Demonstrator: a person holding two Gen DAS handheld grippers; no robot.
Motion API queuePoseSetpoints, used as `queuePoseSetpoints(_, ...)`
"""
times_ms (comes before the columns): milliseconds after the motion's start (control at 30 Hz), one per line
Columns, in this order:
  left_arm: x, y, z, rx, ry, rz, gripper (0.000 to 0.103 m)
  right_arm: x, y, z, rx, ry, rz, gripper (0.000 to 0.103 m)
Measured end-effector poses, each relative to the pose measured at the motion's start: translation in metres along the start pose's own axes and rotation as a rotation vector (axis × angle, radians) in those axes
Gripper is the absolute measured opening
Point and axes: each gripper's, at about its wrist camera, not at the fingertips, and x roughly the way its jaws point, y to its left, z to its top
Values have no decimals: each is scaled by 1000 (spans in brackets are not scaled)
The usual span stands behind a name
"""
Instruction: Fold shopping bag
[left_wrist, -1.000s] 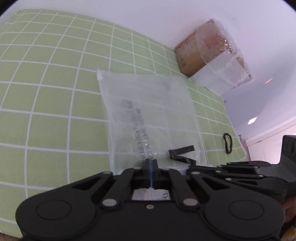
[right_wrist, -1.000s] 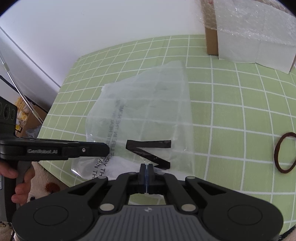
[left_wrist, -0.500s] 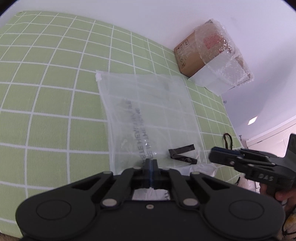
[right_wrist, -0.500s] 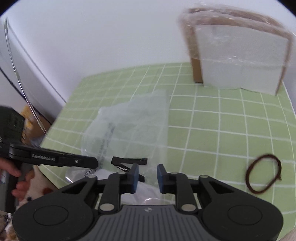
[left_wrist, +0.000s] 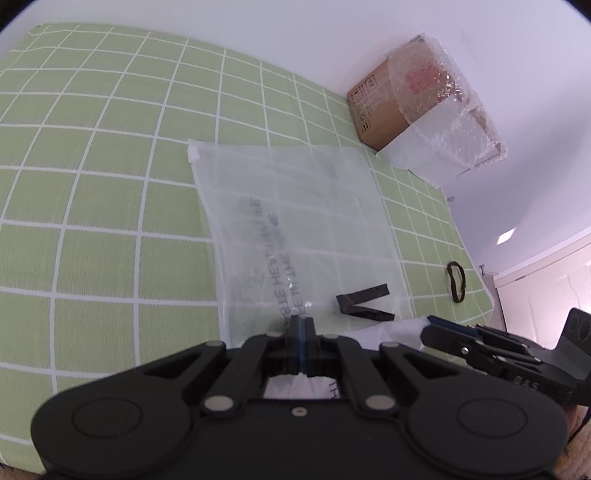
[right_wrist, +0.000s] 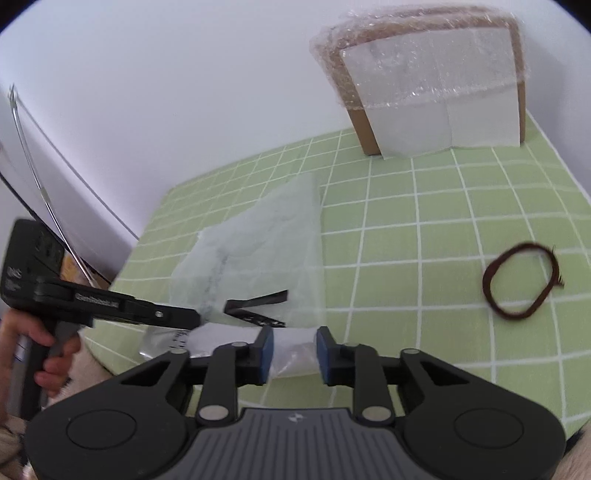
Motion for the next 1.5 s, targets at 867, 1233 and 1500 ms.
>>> queuePoseSetpoints(867,-3,8,-5,-94,-25,-33,2,58,102,-5,-406,6,-104,14)
queuePoseSetpoints(1233,-11,15,3,-48,-54,9,2,60,116,-9,-509,57,-138,13)
queuePoseSetpoints(1500,-9,27,1,-134,-72,-41,2,57,123,-13,-618,108,-49,10)
